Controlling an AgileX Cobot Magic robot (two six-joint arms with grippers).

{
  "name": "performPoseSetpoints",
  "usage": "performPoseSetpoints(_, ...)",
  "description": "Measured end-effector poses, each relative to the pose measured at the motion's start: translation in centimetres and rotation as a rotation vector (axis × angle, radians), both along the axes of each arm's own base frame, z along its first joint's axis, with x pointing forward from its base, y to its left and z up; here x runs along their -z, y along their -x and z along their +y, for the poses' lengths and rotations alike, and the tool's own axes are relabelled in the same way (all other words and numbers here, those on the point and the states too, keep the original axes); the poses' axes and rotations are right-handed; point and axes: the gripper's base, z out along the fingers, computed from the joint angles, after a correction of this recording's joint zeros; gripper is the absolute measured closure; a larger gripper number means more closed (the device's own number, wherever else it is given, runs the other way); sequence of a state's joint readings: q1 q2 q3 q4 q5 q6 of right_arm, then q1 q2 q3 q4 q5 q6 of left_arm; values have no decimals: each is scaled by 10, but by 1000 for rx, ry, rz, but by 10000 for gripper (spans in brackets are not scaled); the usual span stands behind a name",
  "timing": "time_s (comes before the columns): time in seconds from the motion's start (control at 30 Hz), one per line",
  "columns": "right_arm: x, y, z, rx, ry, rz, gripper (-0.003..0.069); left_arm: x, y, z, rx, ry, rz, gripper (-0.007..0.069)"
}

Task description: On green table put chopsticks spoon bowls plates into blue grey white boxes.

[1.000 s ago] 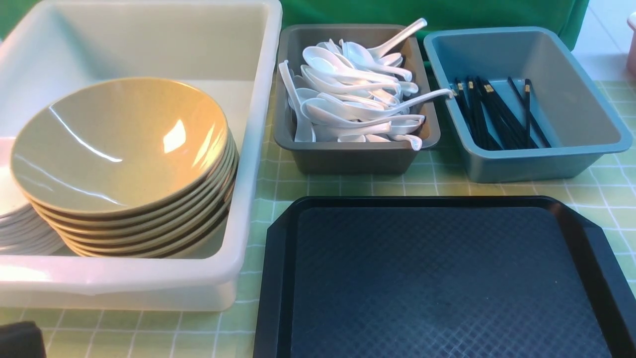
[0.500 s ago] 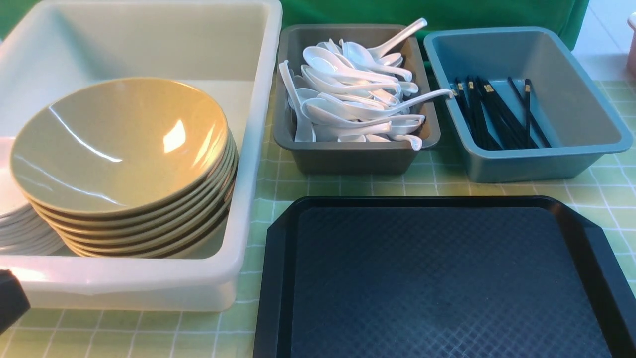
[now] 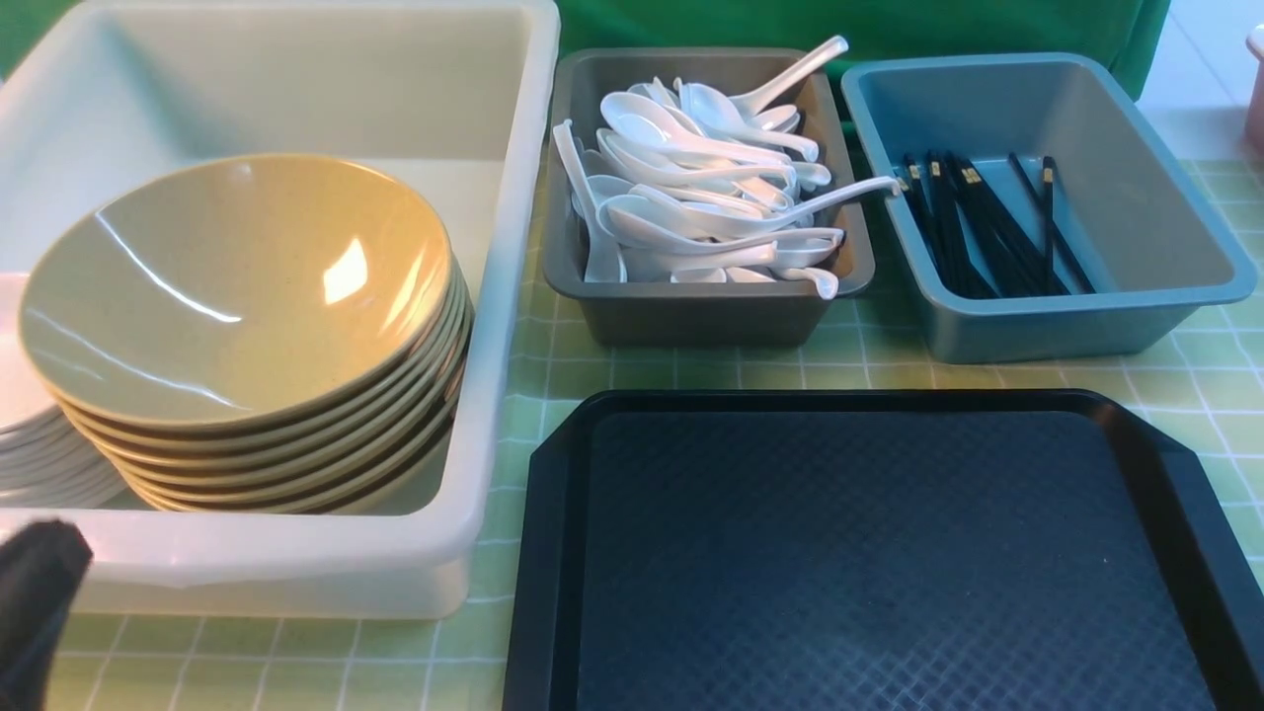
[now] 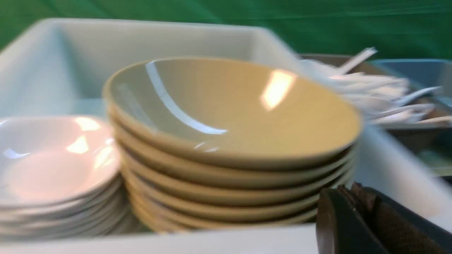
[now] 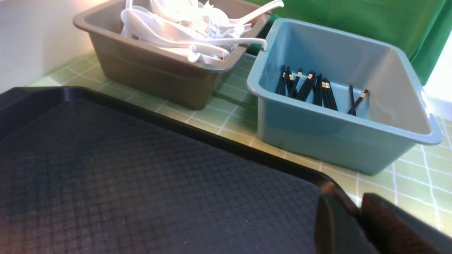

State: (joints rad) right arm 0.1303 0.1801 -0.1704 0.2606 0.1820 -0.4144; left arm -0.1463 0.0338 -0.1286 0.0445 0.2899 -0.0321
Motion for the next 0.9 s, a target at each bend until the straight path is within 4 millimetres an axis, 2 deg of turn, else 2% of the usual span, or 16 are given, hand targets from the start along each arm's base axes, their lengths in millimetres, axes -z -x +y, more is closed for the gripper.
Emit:
performPoseSetpoints(0.13,0,0,0,0,0,-1,549,41,-2,3,-53,-43,68,626)
performPoseSetpoints(0.23,0,0,0,0,0,0,545,50,-3,4,-80,-45,112,626)
performPoseSetpoints(0.9,0,0,0,-1,0,0,528,52,-2,5,-84,-51,134,626)
